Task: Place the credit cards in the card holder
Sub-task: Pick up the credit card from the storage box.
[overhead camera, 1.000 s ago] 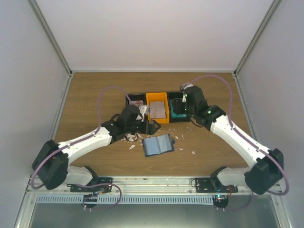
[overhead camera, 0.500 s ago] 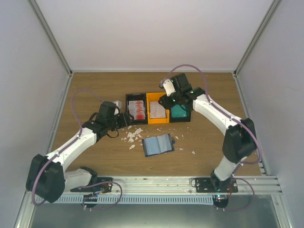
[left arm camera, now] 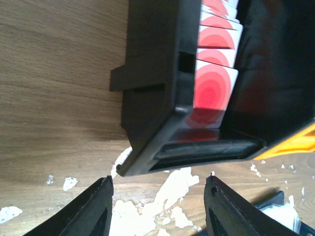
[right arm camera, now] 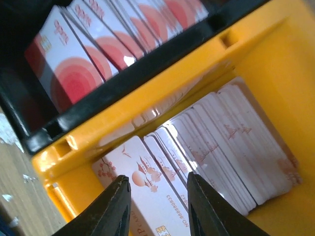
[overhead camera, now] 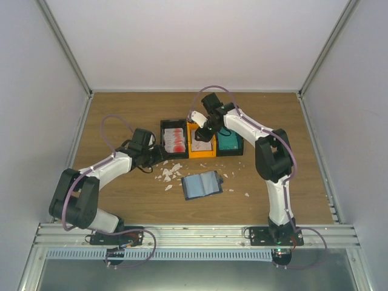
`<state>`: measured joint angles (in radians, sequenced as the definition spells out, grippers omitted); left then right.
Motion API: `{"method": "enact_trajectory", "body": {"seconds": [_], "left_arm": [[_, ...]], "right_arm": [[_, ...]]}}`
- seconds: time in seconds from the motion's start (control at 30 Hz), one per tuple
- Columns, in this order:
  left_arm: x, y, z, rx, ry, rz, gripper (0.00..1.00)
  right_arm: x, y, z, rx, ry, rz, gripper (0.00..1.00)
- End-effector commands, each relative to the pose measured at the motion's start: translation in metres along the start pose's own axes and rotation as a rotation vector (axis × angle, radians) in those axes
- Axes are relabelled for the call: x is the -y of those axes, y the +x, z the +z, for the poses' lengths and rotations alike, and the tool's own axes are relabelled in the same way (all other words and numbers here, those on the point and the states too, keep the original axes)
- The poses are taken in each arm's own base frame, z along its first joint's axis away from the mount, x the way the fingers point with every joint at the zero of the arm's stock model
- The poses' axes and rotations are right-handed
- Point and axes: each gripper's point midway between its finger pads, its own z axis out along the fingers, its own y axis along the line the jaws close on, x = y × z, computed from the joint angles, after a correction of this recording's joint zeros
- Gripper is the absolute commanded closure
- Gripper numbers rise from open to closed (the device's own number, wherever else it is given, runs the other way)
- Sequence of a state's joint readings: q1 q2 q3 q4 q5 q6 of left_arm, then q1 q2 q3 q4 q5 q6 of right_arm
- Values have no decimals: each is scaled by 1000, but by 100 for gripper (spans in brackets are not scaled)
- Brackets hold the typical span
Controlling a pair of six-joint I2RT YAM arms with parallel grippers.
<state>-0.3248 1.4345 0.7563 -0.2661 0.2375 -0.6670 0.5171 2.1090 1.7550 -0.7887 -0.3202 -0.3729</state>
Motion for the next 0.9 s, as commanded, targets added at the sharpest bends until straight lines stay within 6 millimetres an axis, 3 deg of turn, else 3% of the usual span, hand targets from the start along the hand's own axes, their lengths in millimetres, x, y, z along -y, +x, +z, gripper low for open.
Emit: {"method": "enact_trajectory", "body": {"seconds": [0.0, 0.17, 0.4, 0.73, 0.87], "left_arm": [[6, -25, 4, 63, 14, -11, 49], [0, -27, 11, 60, -8, -19, 54], [-3, -29, 18, 55, -15, -16, 56], [-5, -33, 20, 60, -16, -10, 59], [-6, -32, 21, 58, -18, -11, 59]], "right_arm": [[-10, 19, 17, -103, -48, -64, 67], [-12, 37, 36, -176, -57, -75, 72], [-9, 46, 51, -229, -23, -81, 64], [9, 45, 56, -253, 91, -95, 53], [5, 48, 58, -265, 68, -100, 52]]}}
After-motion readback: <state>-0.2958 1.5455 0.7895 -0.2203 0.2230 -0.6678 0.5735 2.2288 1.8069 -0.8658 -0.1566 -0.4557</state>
